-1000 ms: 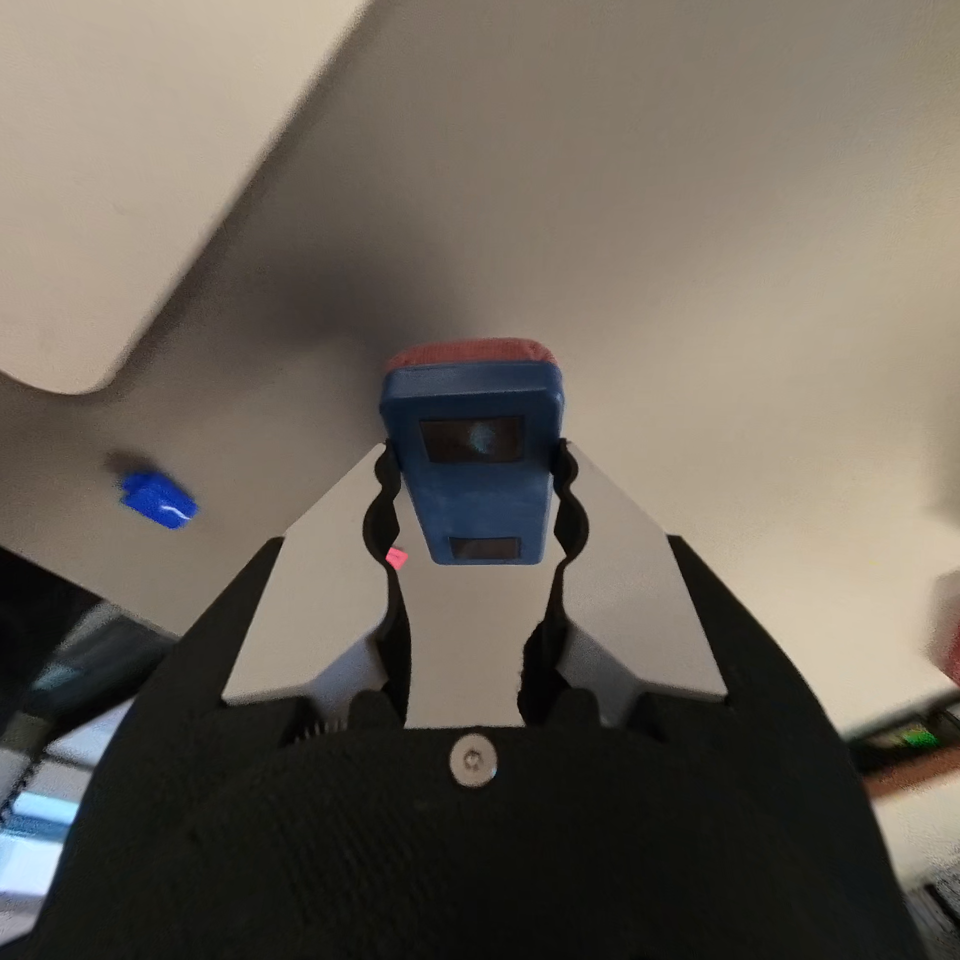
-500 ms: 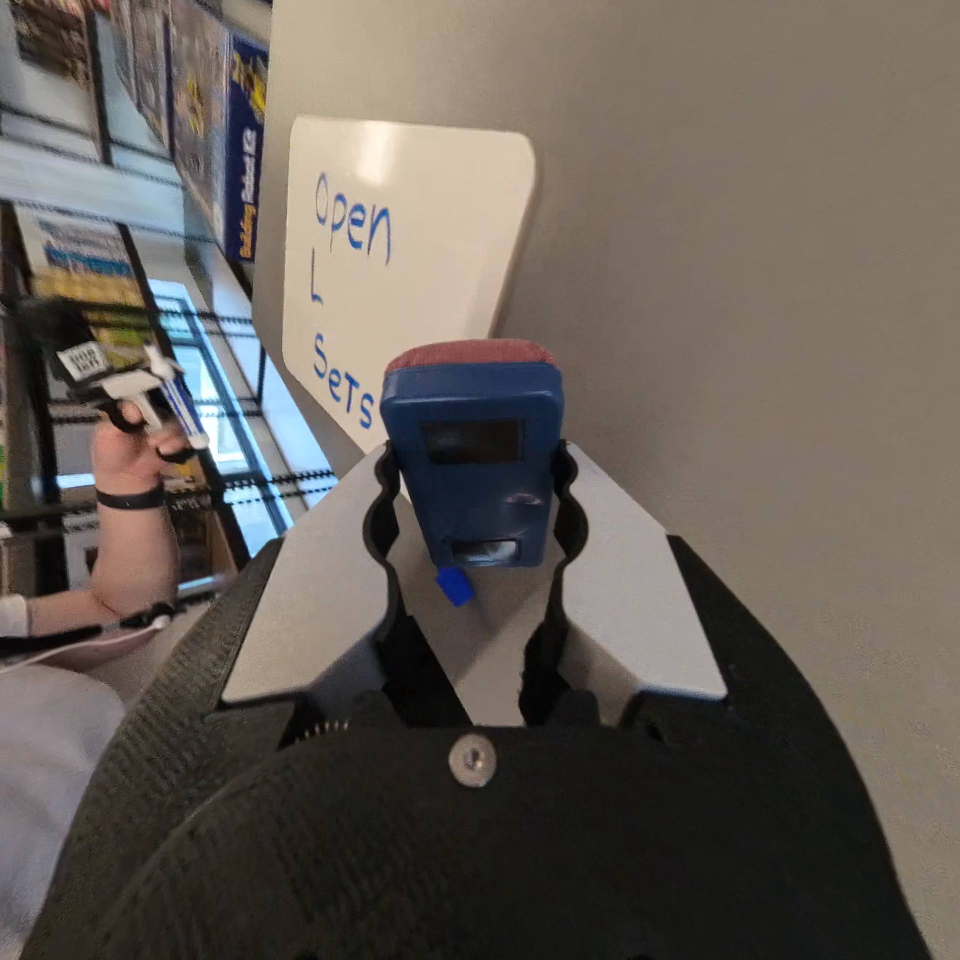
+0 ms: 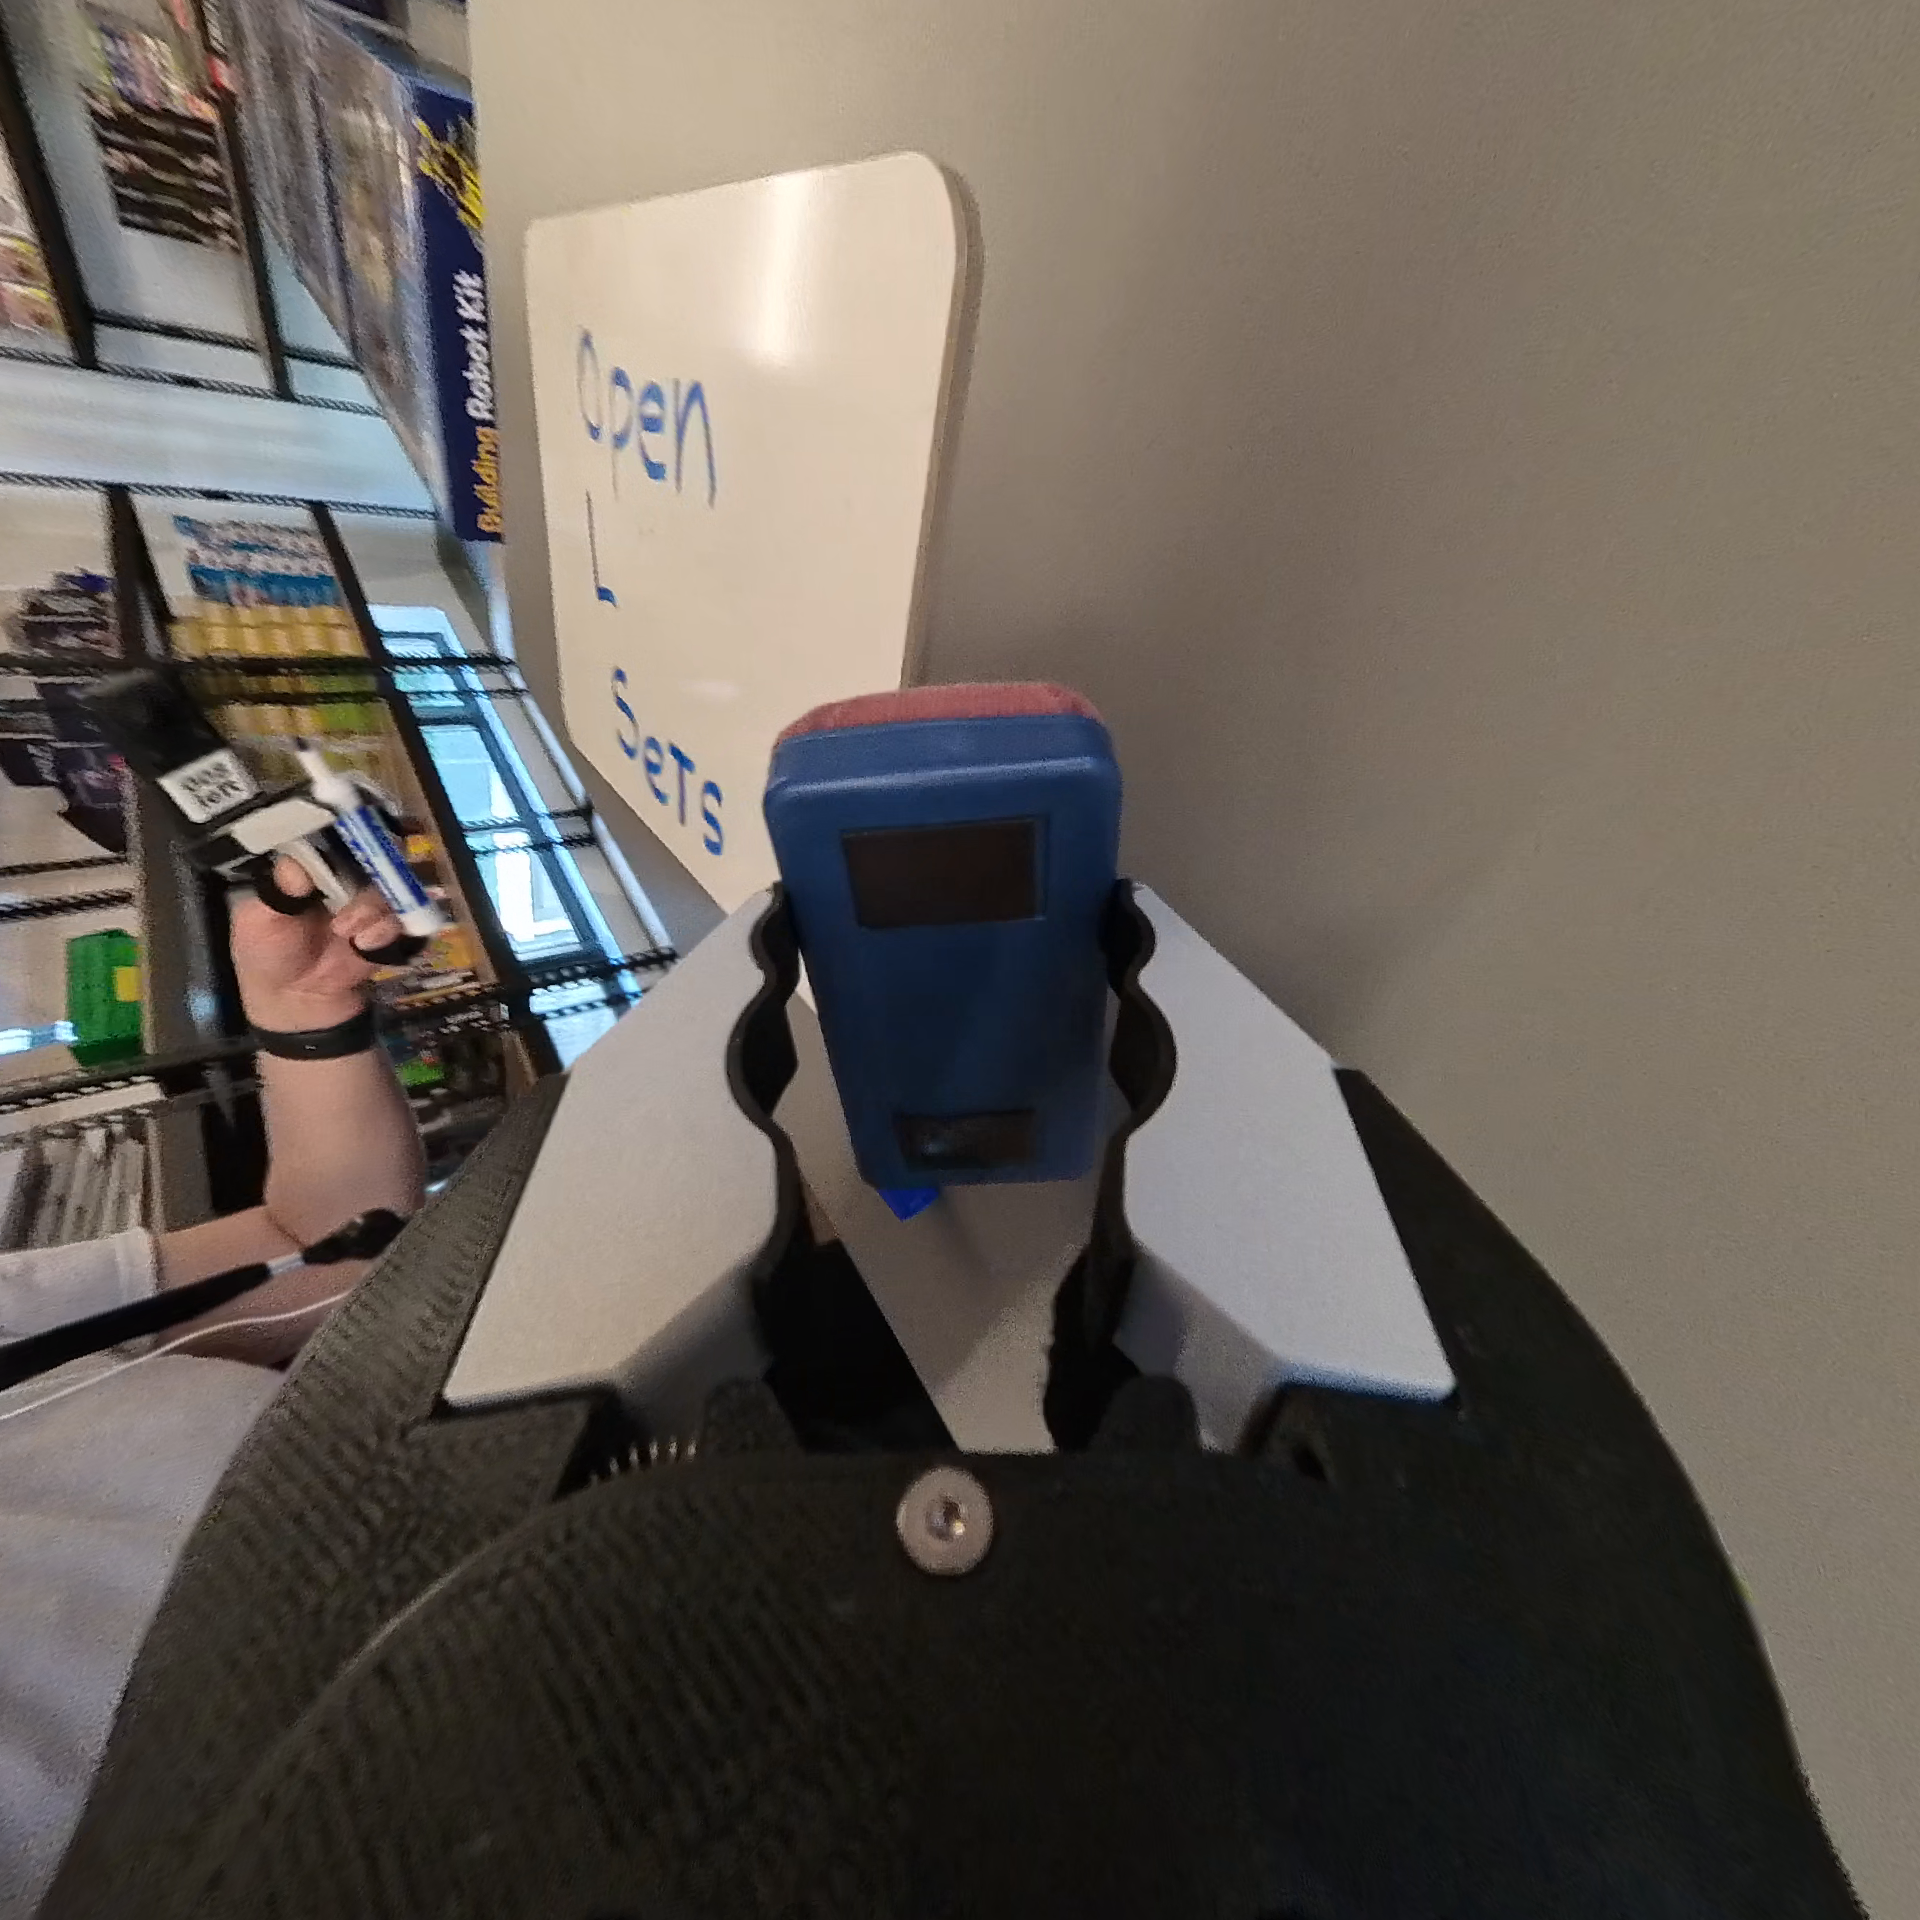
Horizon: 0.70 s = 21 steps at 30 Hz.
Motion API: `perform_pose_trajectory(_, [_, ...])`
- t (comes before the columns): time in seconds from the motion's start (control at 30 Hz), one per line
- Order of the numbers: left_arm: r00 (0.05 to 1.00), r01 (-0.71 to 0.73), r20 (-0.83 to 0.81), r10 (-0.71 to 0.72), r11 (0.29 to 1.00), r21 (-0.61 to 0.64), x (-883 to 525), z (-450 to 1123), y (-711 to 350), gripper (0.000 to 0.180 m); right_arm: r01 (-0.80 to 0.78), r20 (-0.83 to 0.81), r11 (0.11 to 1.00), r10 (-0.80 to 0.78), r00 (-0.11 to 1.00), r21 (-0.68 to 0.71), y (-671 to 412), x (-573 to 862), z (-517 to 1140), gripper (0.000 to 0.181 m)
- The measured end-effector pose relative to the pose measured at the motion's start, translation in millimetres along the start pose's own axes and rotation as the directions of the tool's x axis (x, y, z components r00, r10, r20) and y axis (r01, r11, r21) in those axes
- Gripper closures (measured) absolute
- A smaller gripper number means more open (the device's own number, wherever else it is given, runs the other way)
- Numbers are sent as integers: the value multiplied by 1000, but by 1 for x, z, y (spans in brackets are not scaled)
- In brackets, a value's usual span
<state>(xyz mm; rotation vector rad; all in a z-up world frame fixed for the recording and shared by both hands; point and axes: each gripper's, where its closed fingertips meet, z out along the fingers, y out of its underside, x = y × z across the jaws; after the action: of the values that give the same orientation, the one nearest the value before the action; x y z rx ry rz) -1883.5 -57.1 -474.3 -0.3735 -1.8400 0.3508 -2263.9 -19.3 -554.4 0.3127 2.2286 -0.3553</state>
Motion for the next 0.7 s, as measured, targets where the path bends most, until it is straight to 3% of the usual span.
perform_pose_trajectory(0.2, [1000,20,-8,-20,1000,5,-4,-2,7,164,25,-148,996,-38,988,-90,3,14,10,121])
perform_pose_trajectory(0.43, [1000,23,-10,-22,999,37,-5,-14,1,164,76,-189,996,-82,978,-39,-6,12,9,119])
perform_pose_trajectory(0.7, [997,61,-61,-54,991,120,4,-20,-20,164,224,-326,973,-194,925,58,-21,15,-5,86])
